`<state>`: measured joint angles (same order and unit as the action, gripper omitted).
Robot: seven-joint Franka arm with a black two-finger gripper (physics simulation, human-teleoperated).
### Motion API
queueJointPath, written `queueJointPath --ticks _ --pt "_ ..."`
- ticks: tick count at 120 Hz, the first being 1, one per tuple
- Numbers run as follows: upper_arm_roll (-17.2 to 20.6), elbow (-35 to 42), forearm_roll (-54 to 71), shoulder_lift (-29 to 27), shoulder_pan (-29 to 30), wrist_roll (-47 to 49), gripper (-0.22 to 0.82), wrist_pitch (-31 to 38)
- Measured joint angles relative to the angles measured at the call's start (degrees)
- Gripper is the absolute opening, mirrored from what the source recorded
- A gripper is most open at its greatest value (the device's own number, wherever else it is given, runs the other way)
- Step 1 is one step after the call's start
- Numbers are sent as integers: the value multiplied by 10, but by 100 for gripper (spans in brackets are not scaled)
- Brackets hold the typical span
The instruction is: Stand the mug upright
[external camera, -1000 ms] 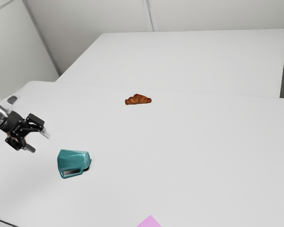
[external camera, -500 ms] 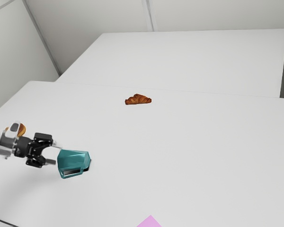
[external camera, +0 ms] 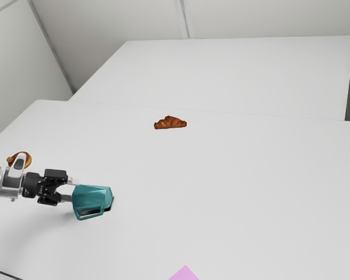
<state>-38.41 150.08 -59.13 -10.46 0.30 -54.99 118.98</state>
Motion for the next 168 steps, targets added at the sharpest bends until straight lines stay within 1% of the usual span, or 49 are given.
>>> queueJointPath --ticks 44,59,73,76,80,91,97,103,108,121,138,148,160,168 --pt "1 1 -30 21 -16 -53 59 12" --pt "2 1 -43 26 -36 -65 59 17" --pt "3 1 -53 31 -44 -73 58 21" --pt "3 1 -54 32 -44 -75 56 22" --pt "3 1 -56 32 -44 -77 50 23" --pt "3 1 -60 33 -45 -80 26 24" --pt "3 1 -60 32 -45 -80 14 25" --pt "3 1 -61 32 -45 -80 6 25" --pt "3 2 -61 30 -45 -80 1 25" --pt "3 1 -61 27 -47 -80 -6 27" --pt "3 1 -61 20 -49 -79 -9 28" --pt "8 -2 -61 6 -49 -78 -13 27" --pt "27 -29 -45 -3 -49 -75 -15 28" --pt "52 -66 -10 -5 -48 -66 -16 29"
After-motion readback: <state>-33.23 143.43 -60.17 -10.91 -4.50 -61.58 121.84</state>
